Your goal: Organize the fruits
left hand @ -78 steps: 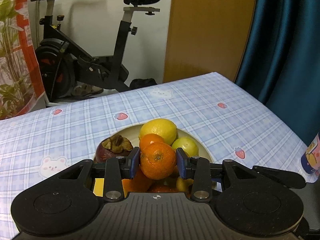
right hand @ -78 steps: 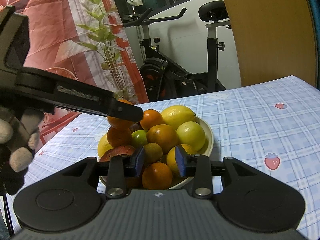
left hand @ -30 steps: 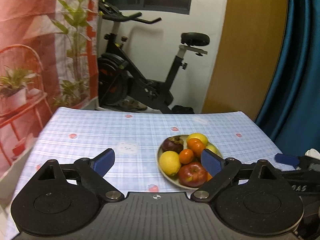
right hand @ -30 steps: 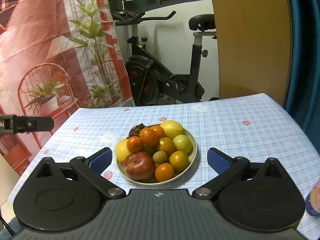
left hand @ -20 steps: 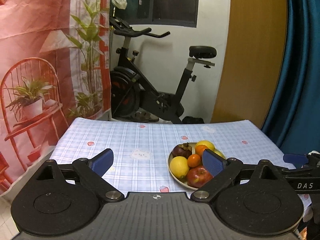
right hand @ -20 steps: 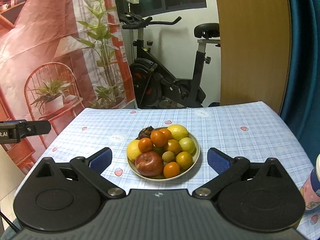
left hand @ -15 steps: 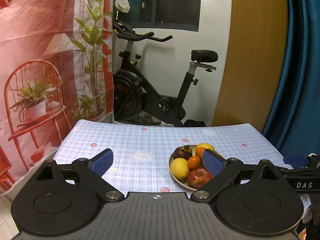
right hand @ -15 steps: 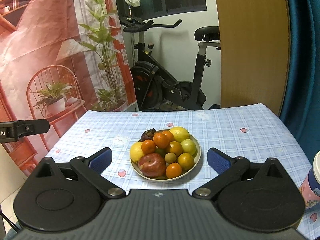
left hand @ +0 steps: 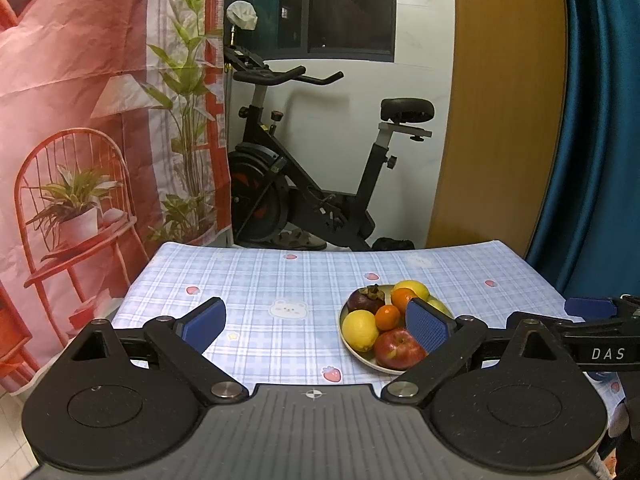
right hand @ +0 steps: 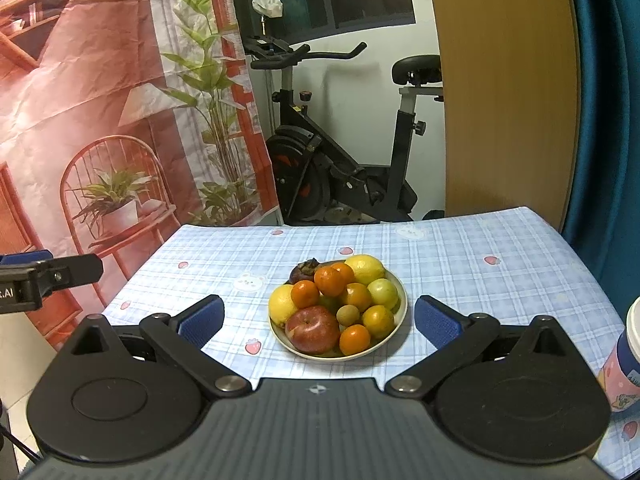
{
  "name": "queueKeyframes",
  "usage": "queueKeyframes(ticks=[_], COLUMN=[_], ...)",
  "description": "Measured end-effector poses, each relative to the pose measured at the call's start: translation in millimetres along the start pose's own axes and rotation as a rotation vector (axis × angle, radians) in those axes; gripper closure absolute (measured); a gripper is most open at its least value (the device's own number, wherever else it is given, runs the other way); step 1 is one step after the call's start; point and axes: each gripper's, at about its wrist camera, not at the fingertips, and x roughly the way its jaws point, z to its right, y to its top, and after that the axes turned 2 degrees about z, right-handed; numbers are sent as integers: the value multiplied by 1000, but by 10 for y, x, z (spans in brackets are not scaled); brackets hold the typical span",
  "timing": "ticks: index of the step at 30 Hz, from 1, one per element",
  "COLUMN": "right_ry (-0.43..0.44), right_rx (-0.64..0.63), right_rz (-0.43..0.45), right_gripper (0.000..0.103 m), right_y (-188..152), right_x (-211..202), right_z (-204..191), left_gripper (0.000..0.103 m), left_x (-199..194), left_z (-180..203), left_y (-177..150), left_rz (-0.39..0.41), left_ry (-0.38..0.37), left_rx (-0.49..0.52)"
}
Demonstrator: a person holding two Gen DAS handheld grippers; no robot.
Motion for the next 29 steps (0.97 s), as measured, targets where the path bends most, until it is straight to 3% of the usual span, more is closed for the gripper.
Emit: queueKeyframes(ticks=[29], right_ry=[8], right_rx=[-12], right_rz=[1], right_gripper=[0], right_y=[6], right_x=[-5], right_z=[-56], left_gripper=[5], left_x=[-35], left_z=[-9], left_y=[14], left_rz=[-16], left_ry=[6], left_rx=[-15])
